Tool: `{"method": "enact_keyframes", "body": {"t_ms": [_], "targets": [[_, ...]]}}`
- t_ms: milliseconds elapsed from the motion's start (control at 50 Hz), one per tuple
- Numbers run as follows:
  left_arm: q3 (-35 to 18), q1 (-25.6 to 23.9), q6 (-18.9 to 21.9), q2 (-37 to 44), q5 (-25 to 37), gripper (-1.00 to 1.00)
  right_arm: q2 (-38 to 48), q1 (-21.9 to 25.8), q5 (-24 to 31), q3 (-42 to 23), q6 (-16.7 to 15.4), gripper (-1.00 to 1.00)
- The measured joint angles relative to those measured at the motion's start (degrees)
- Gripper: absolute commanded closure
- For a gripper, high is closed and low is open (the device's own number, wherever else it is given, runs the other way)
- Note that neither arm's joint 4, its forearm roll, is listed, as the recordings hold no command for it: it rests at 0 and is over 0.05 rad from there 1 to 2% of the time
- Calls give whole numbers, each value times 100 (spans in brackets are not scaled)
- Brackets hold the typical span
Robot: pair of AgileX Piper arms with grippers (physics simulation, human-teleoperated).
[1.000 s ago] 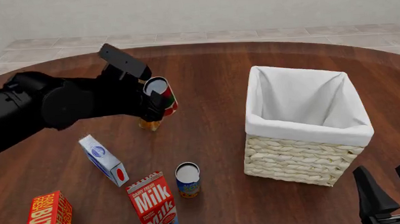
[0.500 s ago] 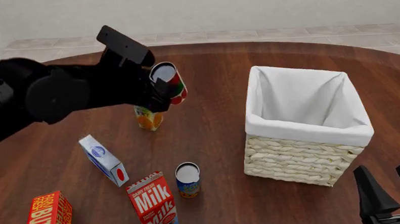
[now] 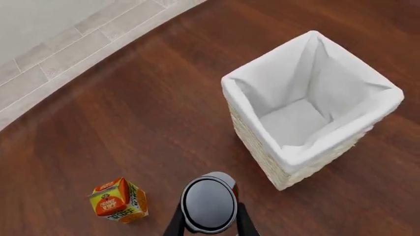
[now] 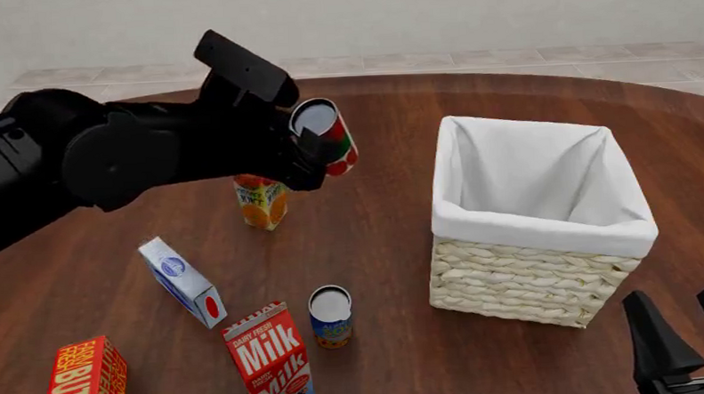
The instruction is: Pick up the alphabet soup and the tomato sauce, and put them in the basket.
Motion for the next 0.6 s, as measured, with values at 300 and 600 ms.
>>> {"method": "enact_keyframes", "body": {"t_ms": [300,600], "targets": [[-166,-197,-16,145,-72,100,0,26,-5,-7,23,-100],[-313,-378,-29,283,-156,100,0,47,-10,-9,36,-100]]}}
